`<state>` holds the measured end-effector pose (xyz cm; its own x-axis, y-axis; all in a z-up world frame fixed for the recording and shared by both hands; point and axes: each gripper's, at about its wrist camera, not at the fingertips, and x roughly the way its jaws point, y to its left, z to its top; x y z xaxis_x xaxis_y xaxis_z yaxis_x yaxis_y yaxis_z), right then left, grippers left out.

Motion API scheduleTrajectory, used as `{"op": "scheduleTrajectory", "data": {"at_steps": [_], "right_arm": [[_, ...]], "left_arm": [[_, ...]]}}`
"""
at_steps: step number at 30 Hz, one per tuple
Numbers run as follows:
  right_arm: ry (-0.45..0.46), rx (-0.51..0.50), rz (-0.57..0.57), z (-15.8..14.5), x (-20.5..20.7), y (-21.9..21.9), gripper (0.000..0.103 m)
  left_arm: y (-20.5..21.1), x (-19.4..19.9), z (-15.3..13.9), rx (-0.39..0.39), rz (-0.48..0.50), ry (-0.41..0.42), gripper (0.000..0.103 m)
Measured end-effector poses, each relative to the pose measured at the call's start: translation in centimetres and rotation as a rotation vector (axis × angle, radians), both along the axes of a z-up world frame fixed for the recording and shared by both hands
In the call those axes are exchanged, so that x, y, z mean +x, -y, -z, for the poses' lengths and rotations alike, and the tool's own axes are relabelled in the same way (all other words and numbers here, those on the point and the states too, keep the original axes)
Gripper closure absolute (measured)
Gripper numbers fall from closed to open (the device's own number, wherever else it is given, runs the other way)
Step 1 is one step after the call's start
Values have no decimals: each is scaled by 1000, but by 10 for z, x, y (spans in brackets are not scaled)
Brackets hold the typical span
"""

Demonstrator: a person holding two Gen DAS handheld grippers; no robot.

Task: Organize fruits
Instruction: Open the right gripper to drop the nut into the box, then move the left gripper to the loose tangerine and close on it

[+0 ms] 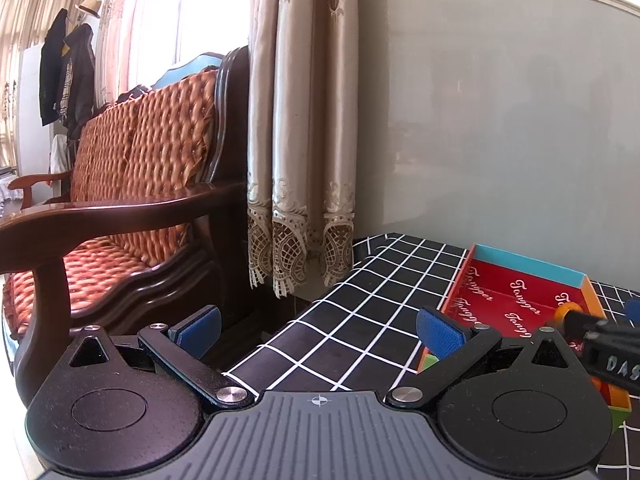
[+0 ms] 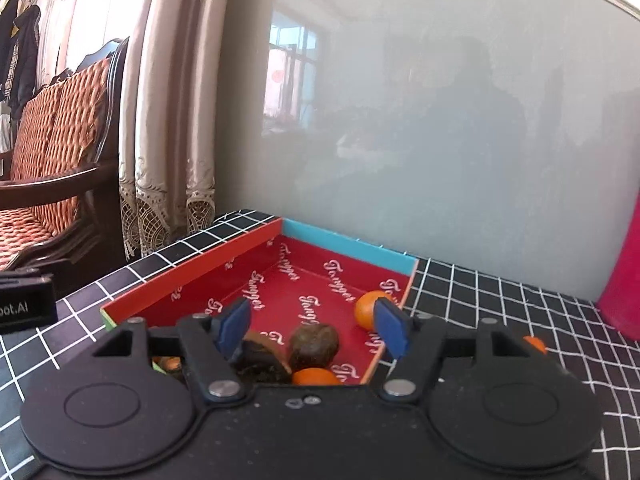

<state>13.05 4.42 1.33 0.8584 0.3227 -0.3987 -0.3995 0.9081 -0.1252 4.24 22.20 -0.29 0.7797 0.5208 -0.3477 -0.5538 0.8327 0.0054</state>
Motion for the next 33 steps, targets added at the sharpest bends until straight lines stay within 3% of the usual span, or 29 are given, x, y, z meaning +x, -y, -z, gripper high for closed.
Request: {"op": "scheduleTrajectory", "data": {"at_steps": [12,33], "right_arm": [[-19,117,167,-15,17,70,35],[-11,114,343,-23,8,174,35]], "left_arm": [[17,2,-4,-6,37,16,0],[107,28,-8,19,236,17,0]]}}
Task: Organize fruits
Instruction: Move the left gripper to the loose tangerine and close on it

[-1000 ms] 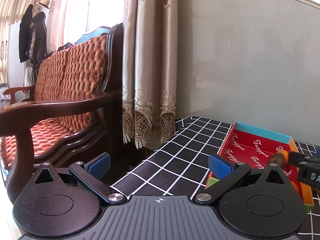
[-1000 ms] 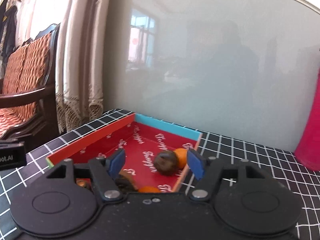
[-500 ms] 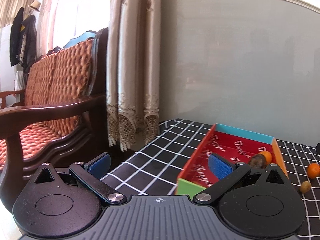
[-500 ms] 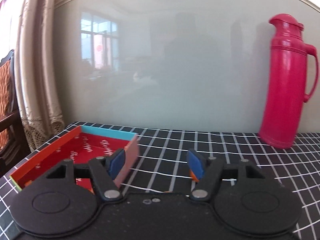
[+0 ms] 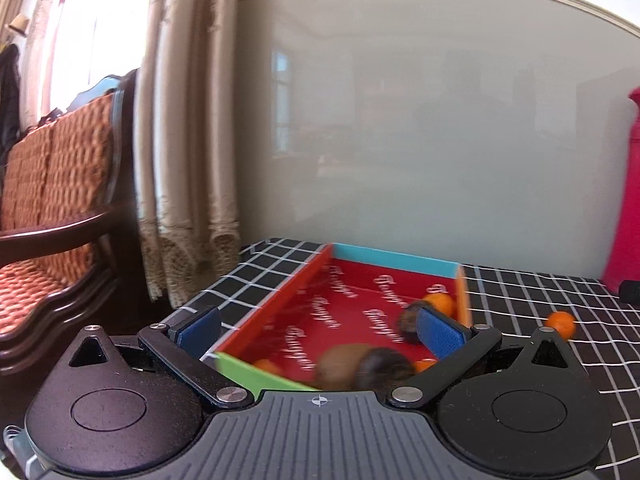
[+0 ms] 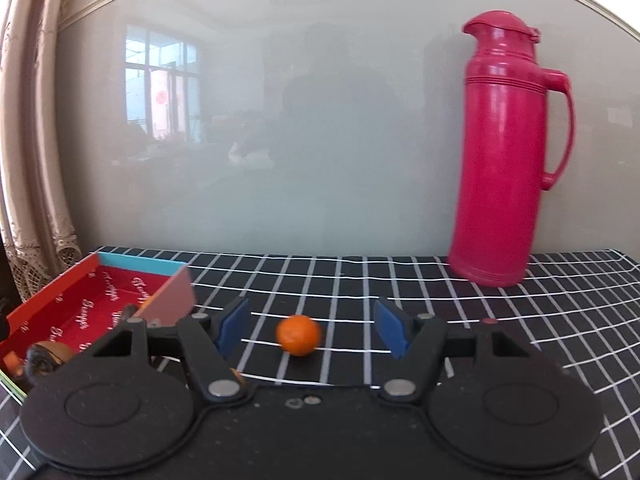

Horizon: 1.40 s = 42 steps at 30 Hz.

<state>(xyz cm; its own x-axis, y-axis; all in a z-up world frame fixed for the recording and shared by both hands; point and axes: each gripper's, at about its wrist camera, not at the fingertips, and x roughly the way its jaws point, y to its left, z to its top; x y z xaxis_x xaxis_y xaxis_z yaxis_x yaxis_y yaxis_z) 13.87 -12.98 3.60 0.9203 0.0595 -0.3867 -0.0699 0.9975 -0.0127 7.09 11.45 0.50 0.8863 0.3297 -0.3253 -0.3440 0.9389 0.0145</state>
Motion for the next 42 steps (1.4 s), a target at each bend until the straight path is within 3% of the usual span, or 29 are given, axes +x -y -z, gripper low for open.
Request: {"op": "scheduleTrajectory", "data": {"at_steps": [24,42], "right_arm": [[-3,-25,112,6,-19,89,35],[-38,-18,177,29,8,123,34]], "left_arm": [[108,26,7,32,204,-6,0],[152,79,25,18,305,-62,0]]}}
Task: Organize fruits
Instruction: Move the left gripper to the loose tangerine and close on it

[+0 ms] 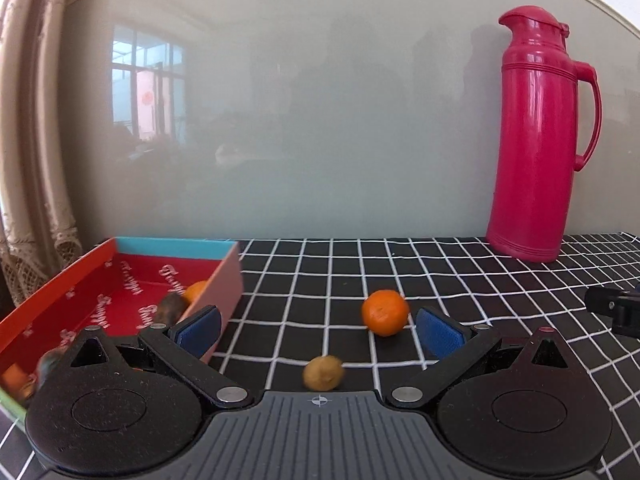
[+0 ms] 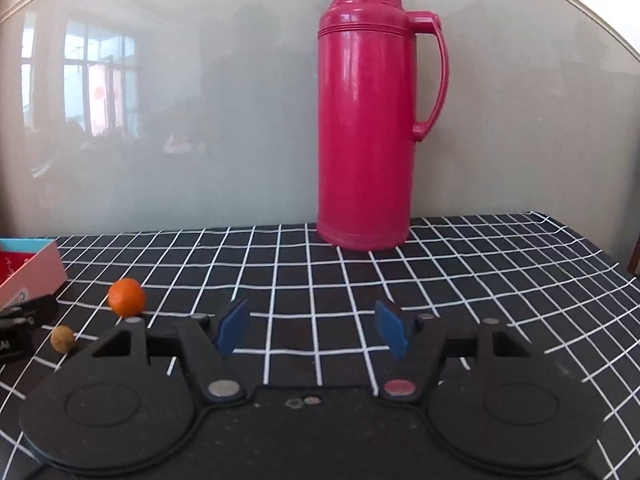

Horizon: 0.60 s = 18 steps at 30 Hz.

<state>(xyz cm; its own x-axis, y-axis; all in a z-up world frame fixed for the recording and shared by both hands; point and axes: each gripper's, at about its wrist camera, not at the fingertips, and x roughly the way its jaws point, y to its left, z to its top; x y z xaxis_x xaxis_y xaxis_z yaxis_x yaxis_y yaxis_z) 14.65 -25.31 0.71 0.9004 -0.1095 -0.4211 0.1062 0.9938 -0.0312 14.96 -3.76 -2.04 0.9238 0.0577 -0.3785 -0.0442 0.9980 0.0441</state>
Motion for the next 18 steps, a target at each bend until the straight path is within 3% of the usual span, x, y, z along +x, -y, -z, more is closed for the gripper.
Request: {"op": "scheduleTrajectory", "data": {"at_steps": [15,18], "right_arm": [[-25,-1,35,7,29,13,34],[-28,-4,36,8,33,14,34]], "left_arm": [[30,43,11,8,75,-47,1],[33,51,13,8,86,-65,14]]}}
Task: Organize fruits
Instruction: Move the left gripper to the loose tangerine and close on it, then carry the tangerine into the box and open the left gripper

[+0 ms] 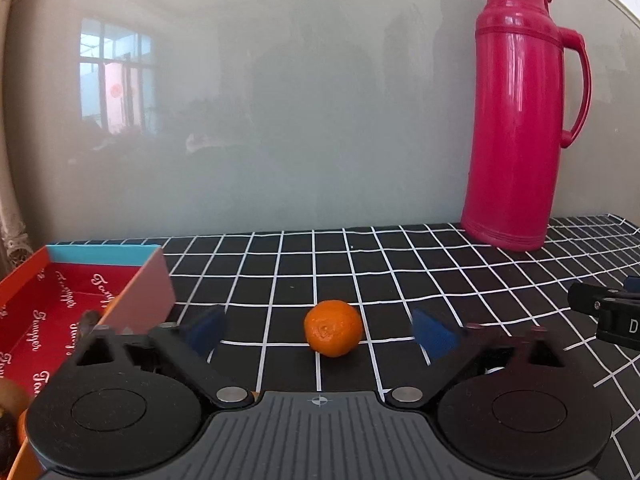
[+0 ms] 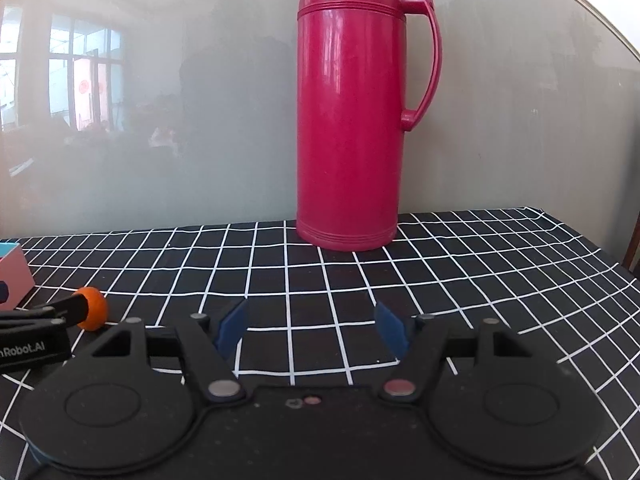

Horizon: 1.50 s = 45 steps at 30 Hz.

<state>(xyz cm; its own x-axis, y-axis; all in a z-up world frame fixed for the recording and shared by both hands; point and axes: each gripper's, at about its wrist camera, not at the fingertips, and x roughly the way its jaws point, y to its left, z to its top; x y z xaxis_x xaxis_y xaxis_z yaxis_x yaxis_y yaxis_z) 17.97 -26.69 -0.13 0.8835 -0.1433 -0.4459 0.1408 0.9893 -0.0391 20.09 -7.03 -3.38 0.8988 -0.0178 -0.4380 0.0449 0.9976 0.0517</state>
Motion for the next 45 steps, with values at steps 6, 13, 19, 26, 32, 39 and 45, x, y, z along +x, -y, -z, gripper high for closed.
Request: {"op": "scheduleTrajectory", "data": {"at_steps": [6,13,19,26,32,39,45], "right_arm": [[-9,-4,-1,4,9,1,34],[-14,-3,-16,5,14,-6,34],[-33,-14,-6,8,21,-10,34],[-60,-14,6,14,37,-13,34],[-66,-17,4,15,40,-15,34],[-69,-15,7,14,39,-11,34],[-65,-17,10,12,35,-10,34]], "left_arm": [[1,14,4,-8,6,-25,17],[5,28,6,7,13,-56,30],[2,31,11,1,5,-73,33],[5,33,13,6,17,-81,34],[6,37,17,10,17,-96,49],[5,37,17,1,12,-96,63],[7,25,4,-5,30,-73,63]]}}
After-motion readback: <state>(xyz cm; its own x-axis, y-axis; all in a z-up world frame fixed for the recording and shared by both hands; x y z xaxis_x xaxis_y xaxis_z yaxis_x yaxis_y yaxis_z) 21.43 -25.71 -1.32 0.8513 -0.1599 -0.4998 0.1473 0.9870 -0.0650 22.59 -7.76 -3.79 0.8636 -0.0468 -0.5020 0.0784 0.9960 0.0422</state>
